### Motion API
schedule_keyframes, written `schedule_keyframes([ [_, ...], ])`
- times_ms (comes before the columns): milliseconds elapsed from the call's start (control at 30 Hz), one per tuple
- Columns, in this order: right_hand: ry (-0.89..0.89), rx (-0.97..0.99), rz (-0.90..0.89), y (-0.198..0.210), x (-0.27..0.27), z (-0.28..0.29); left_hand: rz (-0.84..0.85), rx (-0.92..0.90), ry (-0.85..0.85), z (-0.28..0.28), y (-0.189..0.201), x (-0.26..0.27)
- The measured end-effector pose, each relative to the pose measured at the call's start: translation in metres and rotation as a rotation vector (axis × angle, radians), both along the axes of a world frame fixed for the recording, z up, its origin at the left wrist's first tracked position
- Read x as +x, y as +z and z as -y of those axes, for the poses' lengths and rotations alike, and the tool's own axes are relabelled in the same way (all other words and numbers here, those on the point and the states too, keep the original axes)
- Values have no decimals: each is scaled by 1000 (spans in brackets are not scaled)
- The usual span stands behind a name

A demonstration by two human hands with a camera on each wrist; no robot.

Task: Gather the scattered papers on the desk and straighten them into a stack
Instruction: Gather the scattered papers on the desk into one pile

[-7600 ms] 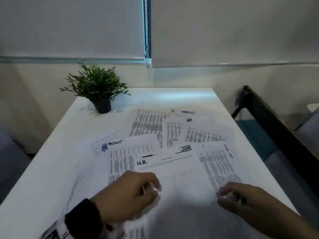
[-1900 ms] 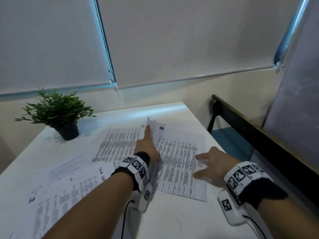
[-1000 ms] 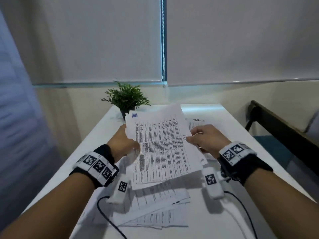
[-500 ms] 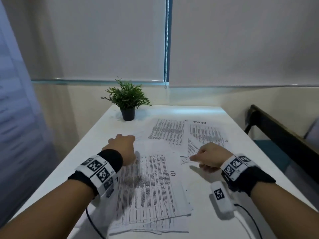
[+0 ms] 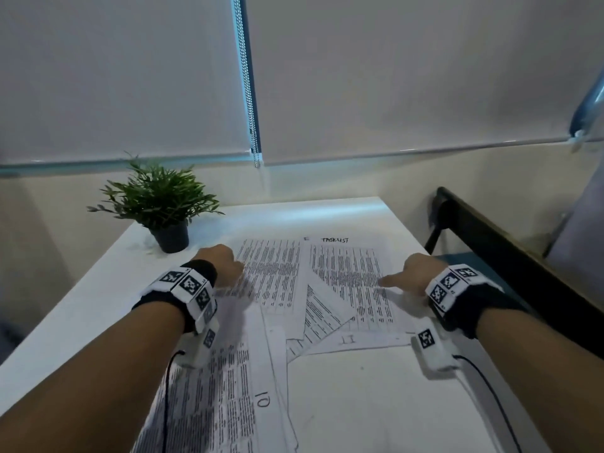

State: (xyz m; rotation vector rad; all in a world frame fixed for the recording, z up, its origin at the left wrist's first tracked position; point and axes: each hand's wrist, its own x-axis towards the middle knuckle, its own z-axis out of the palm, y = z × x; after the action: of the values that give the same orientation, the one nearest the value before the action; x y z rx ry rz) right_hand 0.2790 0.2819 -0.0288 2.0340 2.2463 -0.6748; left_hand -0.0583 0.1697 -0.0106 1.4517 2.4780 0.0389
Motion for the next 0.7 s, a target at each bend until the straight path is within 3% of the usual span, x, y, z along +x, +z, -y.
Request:
schedule_keyframes([
  [233,-16,40,-59,-2,-28,-10,-63,-172,56,-45,-39,-6],
  [300,-27,73,-30,-8,-34,-9,-99,-165,57,-51,-43,-5],
  [467,-50,64,-36,-13,-36,-9,-11,-72,153,-54,-46,-8],
  [700,-143,-66,-183,-9,-10,-18,18,12,223,-53,-51,-24],
])
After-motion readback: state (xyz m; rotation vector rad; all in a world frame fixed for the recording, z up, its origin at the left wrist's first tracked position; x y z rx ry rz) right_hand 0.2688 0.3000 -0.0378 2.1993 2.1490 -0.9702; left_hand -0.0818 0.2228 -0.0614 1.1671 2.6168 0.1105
